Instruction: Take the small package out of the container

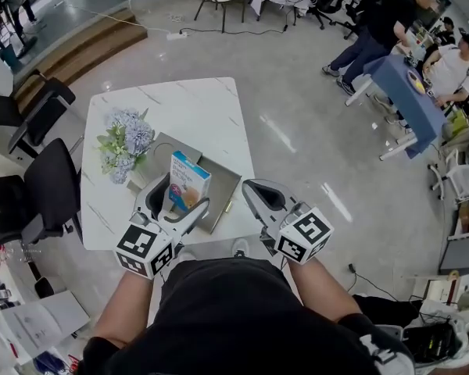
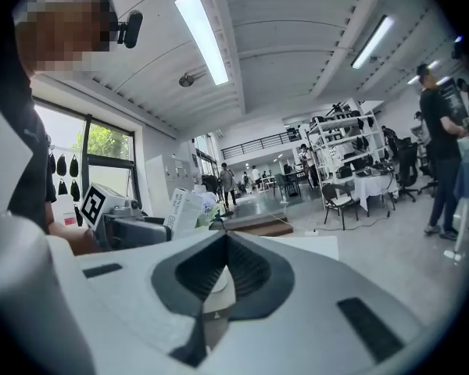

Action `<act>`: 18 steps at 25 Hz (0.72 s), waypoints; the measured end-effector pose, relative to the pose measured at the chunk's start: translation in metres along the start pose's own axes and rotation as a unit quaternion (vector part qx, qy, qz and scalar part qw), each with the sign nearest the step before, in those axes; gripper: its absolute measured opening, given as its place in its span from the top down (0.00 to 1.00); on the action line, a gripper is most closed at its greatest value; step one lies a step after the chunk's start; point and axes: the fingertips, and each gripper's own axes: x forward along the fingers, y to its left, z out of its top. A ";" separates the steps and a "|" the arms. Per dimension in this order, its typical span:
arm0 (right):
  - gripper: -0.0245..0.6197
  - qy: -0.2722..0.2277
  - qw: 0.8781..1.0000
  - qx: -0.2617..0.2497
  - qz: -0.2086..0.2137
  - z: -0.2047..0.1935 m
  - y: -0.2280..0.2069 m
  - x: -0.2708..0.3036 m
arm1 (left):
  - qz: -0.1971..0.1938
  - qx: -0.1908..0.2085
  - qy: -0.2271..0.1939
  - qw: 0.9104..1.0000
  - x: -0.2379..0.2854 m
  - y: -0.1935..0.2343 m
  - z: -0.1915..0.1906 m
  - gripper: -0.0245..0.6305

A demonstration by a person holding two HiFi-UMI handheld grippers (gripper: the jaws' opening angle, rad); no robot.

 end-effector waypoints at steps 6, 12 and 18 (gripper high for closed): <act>0.96 0.005 1.000 0.007 -0.008 -0.004 -0.003 -0.003 | 0.005 0.002 -0.014 1.000 -0.003 -0.002 0.008 0.35; 0.96 -0.004 1.000 0.005 -0.009 0.003 -0.003 -0.006 | 0.005 0.009 -0.022 1.000 -0.004 -0.003 0.014 0.35; 0.96 -0.004 1.000 0.015 -0.016 0.000 -0.007 -0.007 | 0.004 0.011 -0.018 1.000 -0.004 -0.004 0.013 0.35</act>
